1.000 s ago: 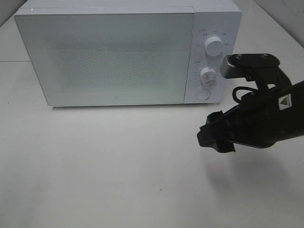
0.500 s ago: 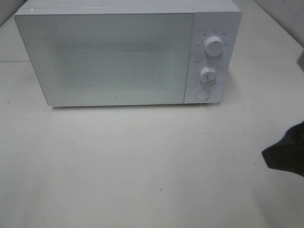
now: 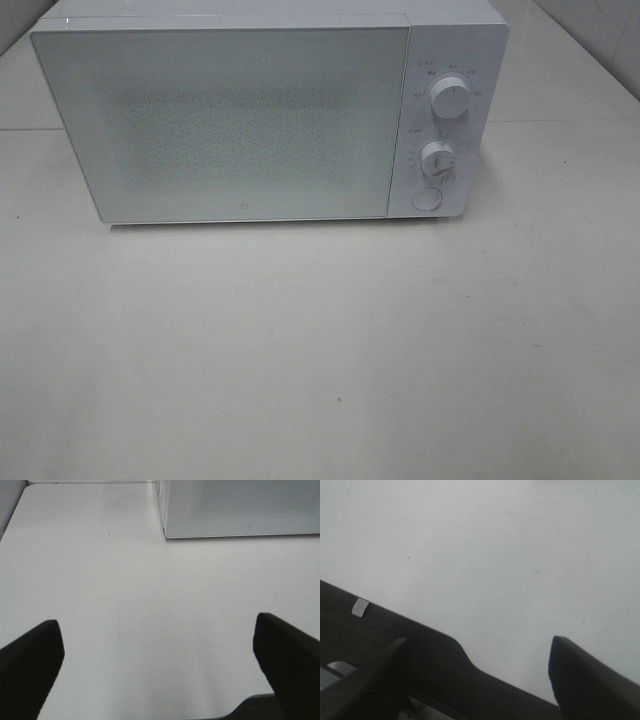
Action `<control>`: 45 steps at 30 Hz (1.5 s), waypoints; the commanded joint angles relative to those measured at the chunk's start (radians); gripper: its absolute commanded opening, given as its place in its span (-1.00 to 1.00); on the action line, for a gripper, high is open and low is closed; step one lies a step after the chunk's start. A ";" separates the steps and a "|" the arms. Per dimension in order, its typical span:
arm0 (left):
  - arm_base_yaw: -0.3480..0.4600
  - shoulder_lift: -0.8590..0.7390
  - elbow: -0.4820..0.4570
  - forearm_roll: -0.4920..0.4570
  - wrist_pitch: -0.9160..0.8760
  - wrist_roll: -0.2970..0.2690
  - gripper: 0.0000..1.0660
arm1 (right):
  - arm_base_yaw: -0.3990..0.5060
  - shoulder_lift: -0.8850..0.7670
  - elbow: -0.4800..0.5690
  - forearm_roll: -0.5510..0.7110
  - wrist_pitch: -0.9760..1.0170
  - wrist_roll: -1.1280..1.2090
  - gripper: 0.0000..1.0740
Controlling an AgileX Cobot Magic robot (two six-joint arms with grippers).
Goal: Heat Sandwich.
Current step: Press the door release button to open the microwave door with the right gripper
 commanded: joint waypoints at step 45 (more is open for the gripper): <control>0.005 -0.017 0.001 -0.007 -0.004 -0.004 0.83 | -0.434 -0.387 0.112 -0.027 -0.101 -0.087 0.37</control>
